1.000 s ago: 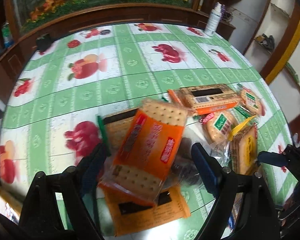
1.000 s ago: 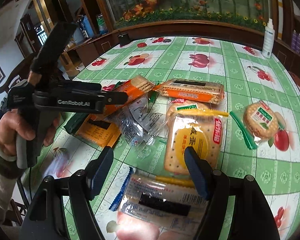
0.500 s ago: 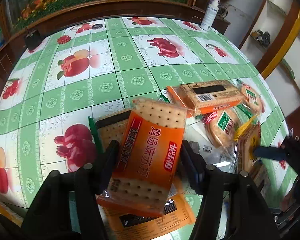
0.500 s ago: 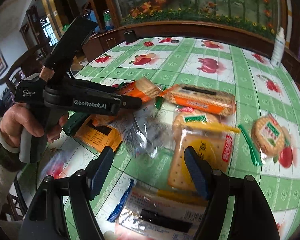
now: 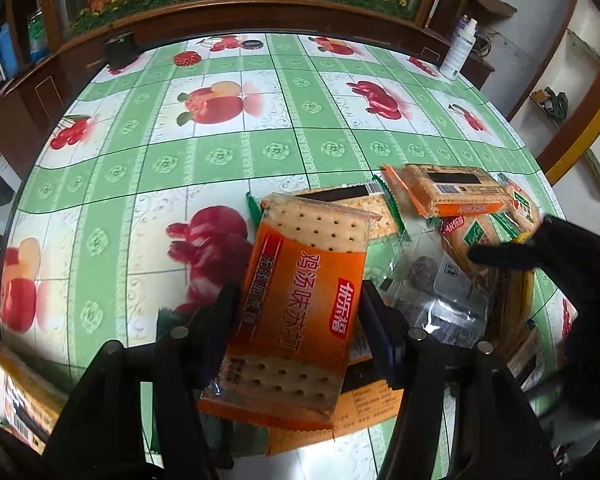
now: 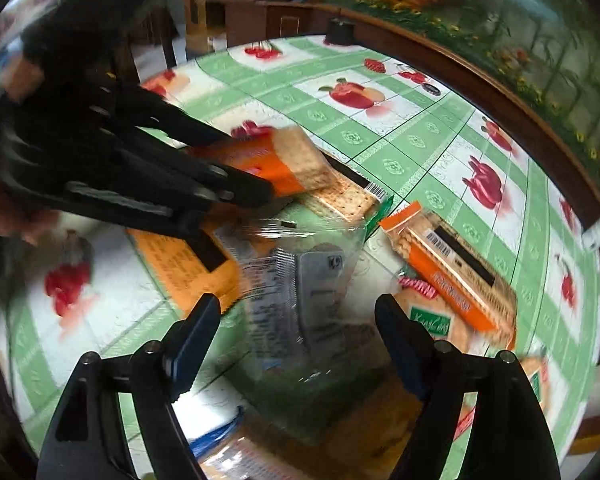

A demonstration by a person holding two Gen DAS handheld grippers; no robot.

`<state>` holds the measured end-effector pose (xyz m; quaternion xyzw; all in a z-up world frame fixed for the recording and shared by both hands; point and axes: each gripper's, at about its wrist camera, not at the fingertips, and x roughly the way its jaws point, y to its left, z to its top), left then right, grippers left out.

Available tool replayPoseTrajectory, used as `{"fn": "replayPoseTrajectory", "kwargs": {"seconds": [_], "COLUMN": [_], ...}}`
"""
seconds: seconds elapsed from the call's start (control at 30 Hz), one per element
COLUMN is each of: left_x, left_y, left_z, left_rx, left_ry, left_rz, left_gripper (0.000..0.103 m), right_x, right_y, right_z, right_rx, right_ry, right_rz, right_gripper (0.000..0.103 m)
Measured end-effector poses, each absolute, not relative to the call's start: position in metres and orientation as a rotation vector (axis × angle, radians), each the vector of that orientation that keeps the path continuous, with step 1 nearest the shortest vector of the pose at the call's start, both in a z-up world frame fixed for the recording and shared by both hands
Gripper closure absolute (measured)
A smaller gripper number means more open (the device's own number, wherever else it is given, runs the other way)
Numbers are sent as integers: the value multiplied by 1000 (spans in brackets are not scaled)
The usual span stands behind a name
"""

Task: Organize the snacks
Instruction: 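Grasp the clear plastic snack bag with the right tool while the left tool holds the orange pack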

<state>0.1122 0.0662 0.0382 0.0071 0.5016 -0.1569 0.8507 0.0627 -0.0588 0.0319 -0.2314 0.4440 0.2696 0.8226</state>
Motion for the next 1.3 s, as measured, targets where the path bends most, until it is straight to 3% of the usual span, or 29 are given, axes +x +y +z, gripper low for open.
{"fn": "replayPoseTrajectory", "kwargs": {"seconds": [0.27,0.33,1.3], "left_x": [98,93,-15], "left_y": [67,69,108], "left_z": [41,43,77], "left_rx": [-16,-23,-47], "left_ry": [1049,1041,914], "left_rz": [-331,-318,-182], "left_gripper": [42,42,42], "right_x": [66,63,-25], "right_y": [-64,-69,-46], "right_z": [25,29,74], "right_rx": [-461,-406,-241], "right_ry": [989,979,835], "right_rz": [574,578,586], "right_gripper": [41,53,53]}}
